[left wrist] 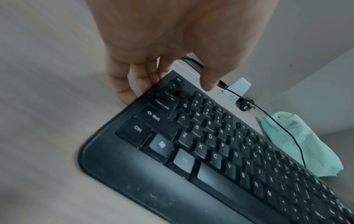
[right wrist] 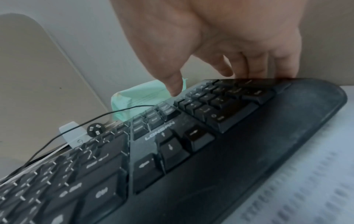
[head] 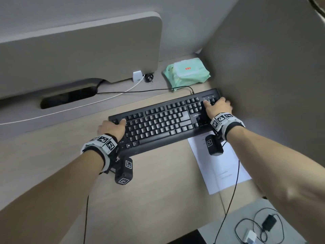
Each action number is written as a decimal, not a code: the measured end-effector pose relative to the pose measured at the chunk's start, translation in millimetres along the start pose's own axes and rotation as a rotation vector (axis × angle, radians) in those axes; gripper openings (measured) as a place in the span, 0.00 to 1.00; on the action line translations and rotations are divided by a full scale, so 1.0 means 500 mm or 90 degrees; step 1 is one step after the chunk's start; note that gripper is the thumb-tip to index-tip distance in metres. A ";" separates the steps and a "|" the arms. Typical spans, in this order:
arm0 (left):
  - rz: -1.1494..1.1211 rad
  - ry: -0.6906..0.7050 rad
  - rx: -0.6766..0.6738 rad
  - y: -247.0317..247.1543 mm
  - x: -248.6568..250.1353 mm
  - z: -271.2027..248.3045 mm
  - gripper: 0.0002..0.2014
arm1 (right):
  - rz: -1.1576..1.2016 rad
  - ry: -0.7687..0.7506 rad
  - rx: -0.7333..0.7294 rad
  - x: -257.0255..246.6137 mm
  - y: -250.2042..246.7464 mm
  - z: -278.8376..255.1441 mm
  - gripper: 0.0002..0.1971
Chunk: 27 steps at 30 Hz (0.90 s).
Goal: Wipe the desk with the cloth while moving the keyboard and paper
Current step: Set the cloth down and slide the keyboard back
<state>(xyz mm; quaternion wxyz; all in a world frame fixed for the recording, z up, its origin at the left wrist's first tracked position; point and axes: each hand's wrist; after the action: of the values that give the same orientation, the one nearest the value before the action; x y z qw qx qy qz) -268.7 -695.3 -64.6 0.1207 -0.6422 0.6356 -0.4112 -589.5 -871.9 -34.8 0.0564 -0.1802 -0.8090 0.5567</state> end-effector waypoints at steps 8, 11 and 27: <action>-0.016 0.016 0.068 -0.171 -0.132 0.047 0.37 | -0.026 -0.056 0.012 -0.125 0.031 -0.156 0.40; -0.035 0.021 0.093 -0.263 -0.209 0.081 0.41 | -0.023 -0.078 0.019 -0.192 0.062 -0.247 0.41; -0.104 -0.082 0.192 -0.824 -0.738 0.263 0.37 | -0.019 -0.207 -0.126 -0.630 0.371 -0.831 0.39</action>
<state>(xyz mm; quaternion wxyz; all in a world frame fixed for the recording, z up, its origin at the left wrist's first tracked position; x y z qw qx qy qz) 170.2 -338.5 -7.0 0.2221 -0.6913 0.5034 -0.4684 -133.4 -559.2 -16.1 -0.0846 -0.0808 -0.8609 0.4952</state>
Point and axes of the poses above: each hand's wrist, its own z-axis towards the middle knuckle, its own y-axis out of the palm, x = y × z, and after that the axes turned 6 degrees about -z, right-handed
